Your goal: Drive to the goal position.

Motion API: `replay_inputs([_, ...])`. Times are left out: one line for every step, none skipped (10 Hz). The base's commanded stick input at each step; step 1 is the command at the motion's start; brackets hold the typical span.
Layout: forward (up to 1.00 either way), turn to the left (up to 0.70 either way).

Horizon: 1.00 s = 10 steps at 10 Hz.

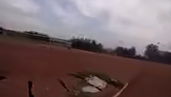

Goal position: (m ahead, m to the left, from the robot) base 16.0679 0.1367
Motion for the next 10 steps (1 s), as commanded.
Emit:
replay_inputs([0.7,0.0])
replay_inputs([0.7,0.13])
replay_inputs([0.7,0.33])
replay_inputs([0.7,0.35])
replay_inputs([0.7,0.35])
replay_inputs([0.7,0.35])
replay_inputs([0.7,0.35])
replay_inputs([0.7,0.35])
replay_inputs([0.7,0.35])
replay_inputs([0.7,0.35])
